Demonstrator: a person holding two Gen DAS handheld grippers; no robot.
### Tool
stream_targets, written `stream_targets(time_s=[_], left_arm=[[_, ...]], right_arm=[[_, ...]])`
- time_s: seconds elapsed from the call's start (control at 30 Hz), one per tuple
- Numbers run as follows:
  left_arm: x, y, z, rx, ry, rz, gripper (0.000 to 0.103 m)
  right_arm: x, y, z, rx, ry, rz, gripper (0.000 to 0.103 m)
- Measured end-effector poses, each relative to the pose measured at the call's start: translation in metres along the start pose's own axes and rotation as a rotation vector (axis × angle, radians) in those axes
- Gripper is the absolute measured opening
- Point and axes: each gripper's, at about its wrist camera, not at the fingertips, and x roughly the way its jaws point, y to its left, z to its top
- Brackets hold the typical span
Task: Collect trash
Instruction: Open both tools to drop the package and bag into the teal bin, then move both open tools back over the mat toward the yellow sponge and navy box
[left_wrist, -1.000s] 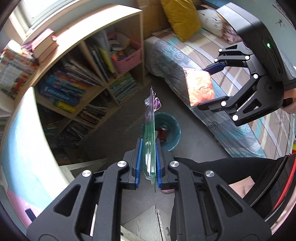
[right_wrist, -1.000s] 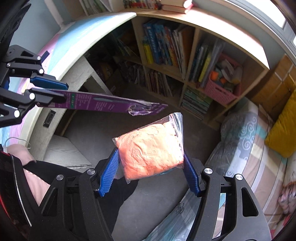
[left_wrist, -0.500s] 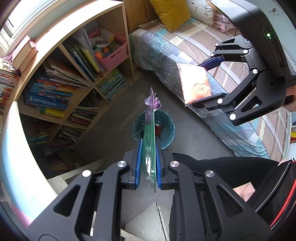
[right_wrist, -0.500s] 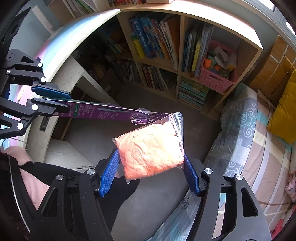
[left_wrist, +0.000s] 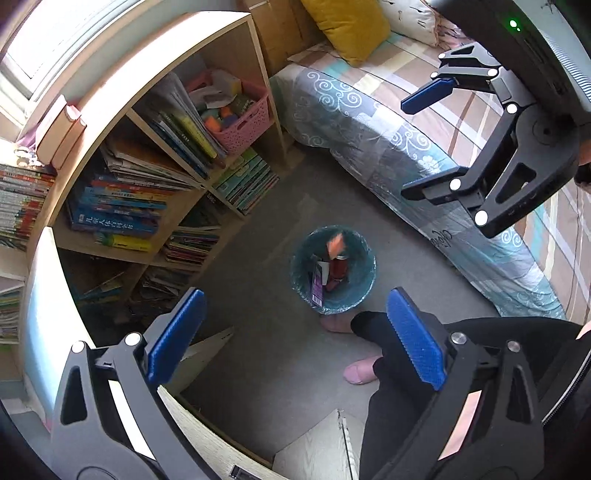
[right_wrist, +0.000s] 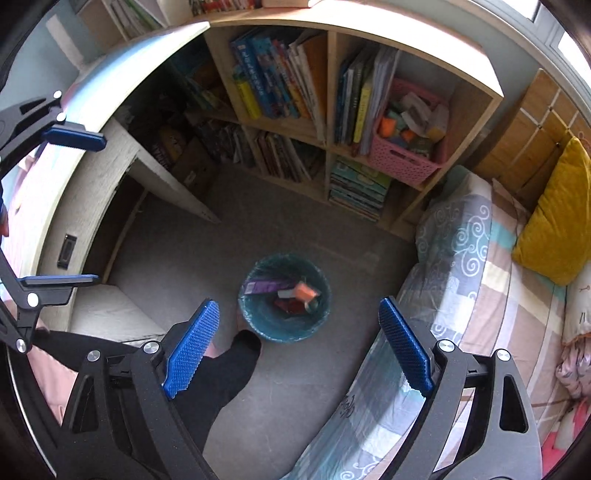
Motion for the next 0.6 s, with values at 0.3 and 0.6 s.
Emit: stream_targets(time_s=[0.3,0.6], left_arm=[[-0.008,0.012,-0.008,-0.058,-0.013,0.002,0.096],[-0.02,0.025,-0.03,-0.127,-0.022,0.027,0.096]], right_arm=[[-0.001,0.007,0.006,-0.03,0.005,-0.013,0.089],[-0.002,0.028,0.023,-0.09,-0.02,0.0,0.089]])
